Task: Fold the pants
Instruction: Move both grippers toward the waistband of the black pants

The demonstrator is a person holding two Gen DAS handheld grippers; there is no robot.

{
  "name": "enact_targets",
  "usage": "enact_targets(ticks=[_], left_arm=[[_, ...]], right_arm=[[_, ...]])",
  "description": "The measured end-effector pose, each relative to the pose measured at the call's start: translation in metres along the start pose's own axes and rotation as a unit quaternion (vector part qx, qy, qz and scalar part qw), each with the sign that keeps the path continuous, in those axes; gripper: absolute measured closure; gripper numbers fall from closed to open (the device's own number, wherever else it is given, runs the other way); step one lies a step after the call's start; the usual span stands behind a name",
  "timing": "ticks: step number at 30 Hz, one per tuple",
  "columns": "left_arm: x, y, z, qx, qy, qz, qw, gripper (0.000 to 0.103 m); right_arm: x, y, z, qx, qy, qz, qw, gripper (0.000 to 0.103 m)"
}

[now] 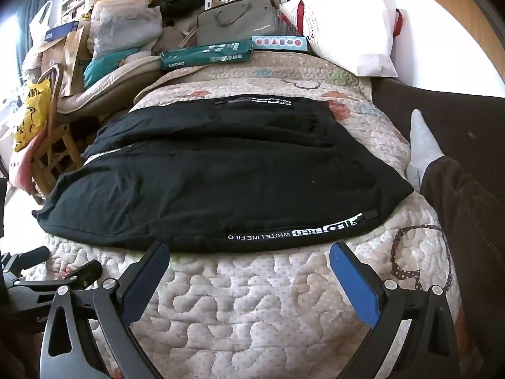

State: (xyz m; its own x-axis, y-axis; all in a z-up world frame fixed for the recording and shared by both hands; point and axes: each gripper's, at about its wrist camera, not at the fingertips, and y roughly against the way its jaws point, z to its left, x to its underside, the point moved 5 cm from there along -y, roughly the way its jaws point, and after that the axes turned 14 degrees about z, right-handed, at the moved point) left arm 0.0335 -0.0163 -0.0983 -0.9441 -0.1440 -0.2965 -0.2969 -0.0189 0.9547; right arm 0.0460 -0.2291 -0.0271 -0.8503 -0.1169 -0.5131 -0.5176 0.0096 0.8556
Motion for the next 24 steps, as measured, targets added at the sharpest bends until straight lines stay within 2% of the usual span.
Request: enact_targets(ticks=[9,16,21,24], left_arm=[[0.001,-0.002,0.002,0.01,-0.006,-0.001,0.9999,0.0],[0.002,0.001,0.002,0.014,-0.015,0.013,0.9997,0.0],[0.002,0.01,0.002,0.022,-0.013,-0.004,0.9997,0.0],[0.0,0.022,0.0,0.023,-0.015,-0.032,0.9991,0.0]], right_arm=[[0.0,0.002,0.0,0.002,0.001,-0.001,1.0,0.0],[-0.002,0.0,0.001,0.002,0.0,-0.004,1.0,0.0],[-0.001,0.004,-0.002,0.004,0.001,-0.005,1.0,0.0],[0.0,0.002,-0.001,0.007,0.002,-0.006,1.0,0.0]])
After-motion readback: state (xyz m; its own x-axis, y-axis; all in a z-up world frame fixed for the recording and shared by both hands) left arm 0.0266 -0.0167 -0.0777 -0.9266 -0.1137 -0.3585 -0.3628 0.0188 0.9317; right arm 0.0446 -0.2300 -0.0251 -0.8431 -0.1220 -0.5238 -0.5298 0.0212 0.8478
